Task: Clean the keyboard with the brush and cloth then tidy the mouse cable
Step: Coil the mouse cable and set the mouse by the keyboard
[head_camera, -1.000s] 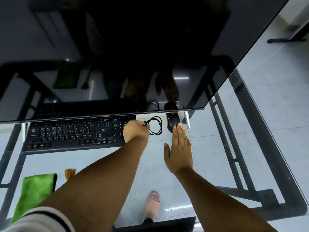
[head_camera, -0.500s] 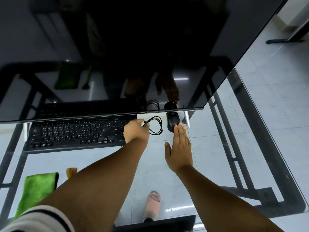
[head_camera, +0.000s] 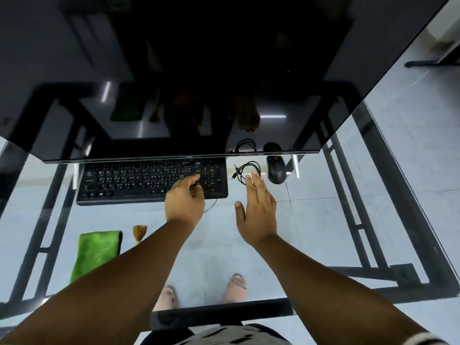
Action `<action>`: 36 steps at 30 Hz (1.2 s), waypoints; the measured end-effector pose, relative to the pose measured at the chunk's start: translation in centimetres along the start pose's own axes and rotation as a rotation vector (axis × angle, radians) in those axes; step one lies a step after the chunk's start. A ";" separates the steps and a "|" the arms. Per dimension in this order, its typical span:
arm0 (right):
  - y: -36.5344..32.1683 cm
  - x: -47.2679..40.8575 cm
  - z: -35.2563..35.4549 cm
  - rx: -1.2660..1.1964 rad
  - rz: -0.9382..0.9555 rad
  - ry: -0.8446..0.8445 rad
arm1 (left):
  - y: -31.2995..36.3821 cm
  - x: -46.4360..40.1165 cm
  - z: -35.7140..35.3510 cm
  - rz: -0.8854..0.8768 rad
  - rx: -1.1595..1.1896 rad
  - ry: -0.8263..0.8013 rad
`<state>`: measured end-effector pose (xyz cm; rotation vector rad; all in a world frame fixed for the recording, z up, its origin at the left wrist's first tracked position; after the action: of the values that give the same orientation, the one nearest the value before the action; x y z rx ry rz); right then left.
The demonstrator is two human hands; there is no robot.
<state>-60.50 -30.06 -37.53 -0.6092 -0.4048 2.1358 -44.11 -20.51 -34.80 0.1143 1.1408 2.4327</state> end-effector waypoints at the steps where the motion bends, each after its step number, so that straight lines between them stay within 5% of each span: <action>1: -1.0 0.1 -0.2 -0.011 0.009 0.001 | -0.9 0.0 1.1 0.005 -0.014 0.001; 13: -14.7 4.1 -5.5 -0.089 0.068 -0.116 | -15.0 -1.2 16.6 0.177 -0.200 0.080; 17: -17.5 6.4 -7.5 -0.089 -0.046 -0.241 | -18.4 -1.9 19.7 0.286 -0.265 0.006; 26: -20.1 9.5 -8.3 0.158 -0.218 -0.487 | -20.1 -0.8 19.9 0.340 -0.354 -0.330; 36: -19.7 9.2 -7.8 0.098 -0.335 -0.449 | -19.4 -0.8 18.9 0.461 -0.368 -0.363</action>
<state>-48.01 -10.61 -36.97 0.0067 -0.5954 1.9405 -31.46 3.41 -36.81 0.7394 0.5364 2.8114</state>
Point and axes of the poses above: each hand's wrist, its own x-axis away from the middle knuckle, its own z-axis out of the back of the hand, y = z × x, the point moved 3 cm from there along -x, towards the middle knuckle, and after that the axes turned 13 degrees about y, right-handed, at the moved point
